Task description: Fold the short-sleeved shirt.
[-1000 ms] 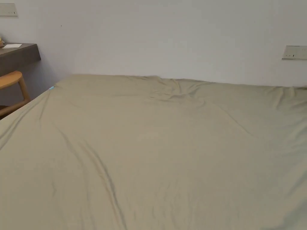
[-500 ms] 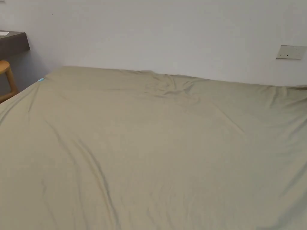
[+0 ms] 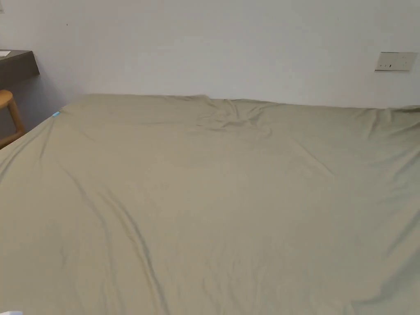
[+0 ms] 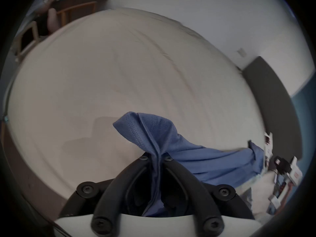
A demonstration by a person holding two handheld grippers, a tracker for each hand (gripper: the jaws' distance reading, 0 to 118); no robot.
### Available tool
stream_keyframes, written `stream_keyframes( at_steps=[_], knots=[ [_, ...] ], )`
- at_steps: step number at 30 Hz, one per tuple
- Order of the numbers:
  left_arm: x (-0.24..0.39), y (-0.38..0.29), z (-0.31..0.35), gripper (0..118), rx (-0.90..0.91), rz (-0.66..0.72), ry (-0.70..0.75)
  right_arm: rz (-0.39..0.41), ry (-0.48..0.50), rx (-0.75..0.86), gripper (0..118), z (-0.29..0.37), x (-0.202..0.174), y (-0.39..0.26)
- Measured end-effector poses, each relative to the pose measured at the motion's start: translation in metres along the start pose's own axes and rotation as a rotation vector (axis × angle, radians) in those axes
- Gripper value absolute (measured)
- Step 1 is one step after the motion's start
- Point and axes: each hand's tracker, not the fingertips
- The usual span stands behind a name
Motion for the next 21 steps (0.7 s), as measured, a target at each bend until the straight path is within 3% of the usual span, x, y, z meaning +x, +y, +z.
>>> stream_keyframes(
  at_steps=[3, 7, 10, 12, 15, 19, 20, 21],
  knots=[
    [0.005, -0.008, 0.024, 8, 0.027, 0.120, -0.004, -0.004, 0.000, 0.001, 2, 0.000, 0.003, -0.001],
    [0.060, -0.028, 0.045, 8, 0.027, -0.065, -0.055, 0.005, -0.003, -0.004, 2, -0.001, 0.001, 0.000],
    [0.101, -0.034, 0.048, 8, 0.008, -0.039, -0.283, -0.003, 0.023, 0.002, 2, -0.001, 0.000, -0.001],
    [0.130, -0.037, 0.040, 8, 0.000, -0.043, -0.397, -0.014, 0.047, 0.006, 2, 0.000, 0.001, -0.003],
    [0.158, -0.035, 0.003, 8, -0.008, -0.097, -0.437, -0.024, 0.049, 0.009, 2, 0.003, 0.004, -0.007],
    [0.196, -0.044, -0.033, 9, -0.100, -0.032, -0.498, -0.052, 0.024, 0.003, 2, 0.007, 0.013, -0.013],
    [0.203, -0.047, -0.040, 13, -0.121, -0.050, -0.506, -0.060, 0.013, 0.003, 2, 0.008, 0.016, -0.014],
    [0.210, -0.054, -0.046, 32, -0.117, -0.079, -0.515, -0.067, -0.002, 0.002, 2, 0.008, 0.017, -0.015]
  ],
)
